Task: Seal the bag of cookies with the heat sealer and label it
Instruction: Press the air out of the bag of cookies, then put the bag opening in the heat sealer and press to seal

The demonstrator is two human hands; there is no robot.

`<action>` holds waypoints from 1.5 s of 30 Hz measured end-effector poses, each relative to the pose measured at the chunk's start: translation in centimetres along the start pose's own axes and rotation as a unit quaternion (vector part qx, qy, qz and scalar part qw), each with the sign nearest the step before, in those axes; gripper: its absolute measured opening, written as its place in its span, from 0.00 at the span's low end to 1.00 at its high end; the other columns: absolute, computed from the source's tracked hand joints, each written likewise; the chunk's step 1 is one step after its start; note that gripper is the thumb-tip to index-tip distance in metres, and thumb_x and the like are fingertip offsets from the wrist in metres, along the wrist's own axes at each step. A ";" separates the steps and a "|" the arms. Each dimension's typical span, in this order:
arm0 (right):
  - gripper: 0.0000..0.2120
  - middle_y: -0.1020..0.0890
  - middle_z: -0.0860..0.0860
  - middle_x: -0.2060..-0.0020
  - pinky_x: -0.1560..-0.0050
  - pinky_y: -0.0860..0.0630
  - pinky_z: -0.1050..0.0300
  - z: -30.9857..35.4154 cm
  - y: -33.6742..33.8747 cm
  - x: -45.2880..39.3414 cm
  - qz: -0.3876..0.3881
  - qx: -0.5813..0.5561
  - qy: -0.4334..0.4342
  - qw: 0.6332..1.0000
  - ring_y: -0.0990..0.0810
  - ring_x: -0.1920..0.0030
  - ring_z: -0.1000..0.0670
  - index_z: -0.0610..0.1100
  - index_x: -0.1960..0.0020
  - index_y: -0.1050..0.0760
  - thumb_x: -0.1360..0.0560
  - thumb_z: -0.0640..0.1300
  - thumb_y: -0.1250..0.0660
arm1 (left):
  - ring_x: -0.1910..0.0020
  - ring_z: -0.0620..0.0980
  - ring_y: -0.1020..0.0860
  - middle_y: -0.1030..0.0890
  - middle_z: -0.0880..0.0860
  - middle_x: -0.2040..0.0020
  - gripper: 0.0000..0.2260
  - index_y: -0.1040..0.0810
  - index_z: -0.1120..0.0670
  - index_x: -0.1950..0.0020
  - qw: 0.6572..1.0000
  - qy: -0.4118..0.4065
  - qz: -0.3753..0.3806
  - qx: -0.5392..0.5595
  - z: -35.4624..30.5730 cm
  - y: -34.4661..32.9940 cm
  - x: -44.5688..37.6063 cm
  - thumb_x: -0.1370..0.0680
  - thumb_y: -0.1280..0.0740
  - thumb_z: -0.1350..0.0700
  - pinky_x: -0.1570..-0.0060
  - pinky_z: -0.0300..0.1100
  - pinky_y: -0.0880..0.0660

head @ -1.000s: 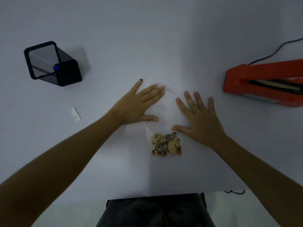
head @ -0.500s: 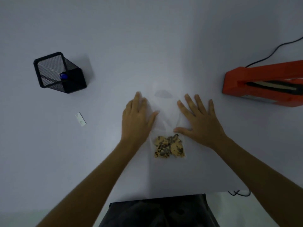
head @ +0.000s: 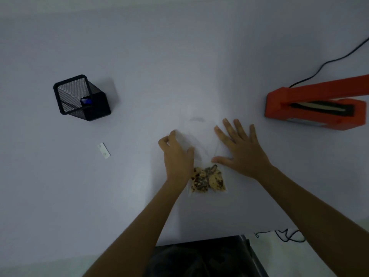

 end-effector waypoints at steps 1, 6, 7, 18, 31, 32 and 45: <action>0.45 0.56 0.49 0.22 0.28 0.56 0.30 0.0 0.0 0.0 0.003 -0.004 -0.003 1.000 0.58 0.23 0.42 0.53 0.22 0.58 0.30 0.76 0.53 | 0.48 0.57 0.24 0.39 0.58 0.34 0.30 0.41 0.57 0.27 1.000 0.012 0.004 0.015 0.1 -0.1 -0.1 0.24 0.31 0.57 0.48 0.45 0.24; 0.45 0.60 0.50 0.22 0.27 0.58 0.32 0.2 0.1 -0.1 0.014 -0.023 -0.018 0.999 0.61 0.23 0.44 0.55 0.22 0.62 0.30 0.76 0.52 | 0.51 0.47 0.27 0.32 0.57 0.38 0.28 0.37 0.56 0.30 0.996 0.062 0.022 0.058 0.1 -0.8 0.0 0.26 0.29 0.54 0.50 0.40 0.30; 0.45 0.60 0.50 0.22 0.27 0.58 0.32 0.3 0.2 -0.1 0.016 -0.028 -0.019 0.999 0.61 0.23 0.44 0.55 0.22 0.62 0.30 0.76 0.52 | 0.47 0.50 0.26 0.29 0.57 0.39 0.27 0.36 0.56 0.32 0.996 0.063 0.017 0.062 0.1 -0.9 -0.1 0.27 0.28 0.53 0.48 0.42 0.28; 0.49 0.54 0.53 0.22 0.25 0.61 0.43 1.3 1.4 1.2 -0.025 -0.330 -0.107 0.938 0.57 0.23 0.50 0.53 0.22 0.62 0.28 0.54 0.29 | 0.56 0.50 0.21 0.18 0.52 0.57 0.04 0.20 0.56 0.56 0.993 0.022 0.066 0.099 -0.7 0.0 -1.0 0.24 0.32 0.57 0.54 0.43 0.24; 0.07 0.14 0.43 0.56 0.46 0.20 0.50 -7.9 4.3 11.8 -0.142 -0.741 -0.312 0.577 0.15 0.54 0.44 0.37 0.50 0.19 0.24 0.41 0.32 | 0.63 0.50 0.19 0.17 0.60 0.57 0.05 0.22 0.62 0.53 0.957 -0.008 0.221 0.188 -8.9 -7.0 4.7 0.22 0.38 0.65 0.67 0.30 0.26; 0.07 0.14 0.43 0.56 0.47 0.20 0.51 -9.1 4.5 12.7 -0.146 -0.742 -0.316 0.573 0.15 0.54 0.44 0.38 0.50 0.19 0.24 0.41 0.32 | 0.63 0.50 0.19 0.17 0.61 0.57 0.06 0.21 0.62 0.53 0.954 -0.005 0.234 0.187 -9.7 -8.2 5.1 0.22 0.38 0.65 0.67 0.30 0.26; 0.06 0.15 0.42 0.62 0.57 0.21 0.56 -22.0 3.4 17.2 -0.156 -0.740 -0.344 0.557 0.18 0.62 0.48 0.37 0.53 0.19 0.23 0.39 0.33 | 0.59 0.48 0.17 0.16 0.53 0.55 0.10 0.19 0.56 0.54 0.964 0.031 0.227 0.134 -16.9 -19.4 7.1 0.21 0.37 0.54 0.65 0.32 0.25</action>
Point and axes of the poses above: each hand's wrist, its own x-axis away from the middle knuckle, its own y-axis out of the back of the hand, z = x × y, the point moved 9 cm from there along -x, towards the middle knuckle
